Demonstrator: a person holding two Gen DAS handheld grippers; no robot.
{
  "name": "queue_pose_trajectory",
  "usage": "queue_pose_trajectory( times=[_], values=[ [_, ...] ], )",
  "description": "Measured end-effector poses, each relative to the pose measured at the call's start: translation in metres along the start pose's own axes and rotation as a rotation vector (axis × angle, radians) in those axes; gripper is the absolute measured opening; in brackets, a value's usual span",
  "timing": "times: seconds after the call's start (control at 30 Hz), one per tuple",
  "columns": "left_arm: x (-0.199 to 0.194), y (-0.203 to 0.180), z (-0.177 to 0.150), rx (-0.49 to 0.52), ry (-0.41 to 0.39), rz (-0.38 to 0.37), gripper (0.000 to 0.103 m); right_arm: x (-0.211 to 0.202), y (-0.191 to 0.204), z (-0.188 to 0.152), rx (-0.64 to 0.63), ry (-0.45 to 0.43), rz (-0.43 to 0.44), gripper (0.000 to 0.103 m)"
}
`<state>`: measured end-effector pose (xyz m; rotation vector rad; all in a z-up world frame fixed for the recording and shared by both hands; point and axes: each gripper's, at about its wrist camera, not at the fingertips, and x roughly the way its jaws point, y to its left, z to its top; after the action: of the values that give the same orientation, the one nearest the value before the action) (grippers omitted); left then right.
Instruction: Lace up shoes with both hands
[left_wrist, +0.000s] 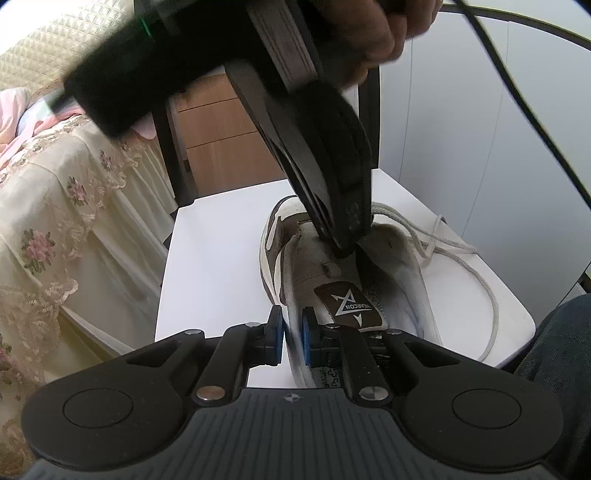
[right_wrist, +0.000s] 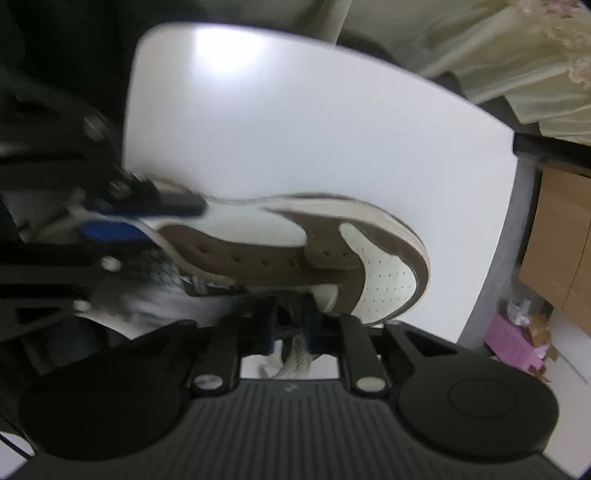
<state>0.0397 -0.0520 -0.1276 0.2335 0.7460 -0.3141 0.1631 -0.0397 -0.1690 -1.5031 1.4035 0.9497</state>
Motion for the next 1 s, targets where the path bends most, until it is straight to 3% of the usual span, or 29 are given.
queue_pose_trajectory(
  times=[0.1, 0.3, 0.5, 0.6, 0.7, 0.77, 0.8, 0.83, 0.97, 1.0],
  values=[
    [0.002, -0.002, 0.0, 0.009, 0.0, -0.005, 0.012, 0.005, 0.01, 0.002, -0.027, -0.005, -0.043, 0.003],
    [0.005, 0.002, 0.001, -0.028, 0.006, -0.026, 0.012, -0.011, 0.024, -0.01, 0.046, -0.138, -0.103, 0.002],
    [0.005, -0.002, -0.001, -0.003, -0.002, -0.017, 0.012, -0.037, 0.031, -0.015, 0.104, -0.25, -0.056, 0.002],
    [0.005, -0.001, 0.0, -0.006, -0.004, -0.017, 0.012, -0.045, 0.037, -0.02, 0.088, -0.263, -0.073, 0.003],
    [0.005, -0.002, 0.0, 0.002, -0.004, -0.011, 0.012, -0.048, 0.029, -0.032, 0.103, -0.285, -0.038, 0.004],
    [0.005, -0.001, 0.0, -0.006, -0.001, -0.013, 0.012, -0.05, 0.023, -0.04, 0.112, -0.3, -0.015, 0.011],
    [0.005, 0.0, 0.0, -0.01, 0.001, -0.014, 0.012, -0.05, 0.023, -0.041, 0.106, -0.304, -0.02, 0.037],
    [0.005, 0.0, 0.001, -0.009, 0.003, -0.014, 0.012, -0.05, 0.023, -0.043, 0.099, -0.308, -0.024, 0.055],
    [0.005, -0.002, 0.002, 0.005, 0.01, -0.009, 0.012, -0.035, 0.021, -0.041, 0.05, -0.293, -0.031, 0.049],
    [0.005, -0.002, 0.002, 0.008, 0.011, -0.008, 0.012, -0.028, 0.021, -0.04, 0.068, -0.275, -0.049, 0.039]
  ],
)
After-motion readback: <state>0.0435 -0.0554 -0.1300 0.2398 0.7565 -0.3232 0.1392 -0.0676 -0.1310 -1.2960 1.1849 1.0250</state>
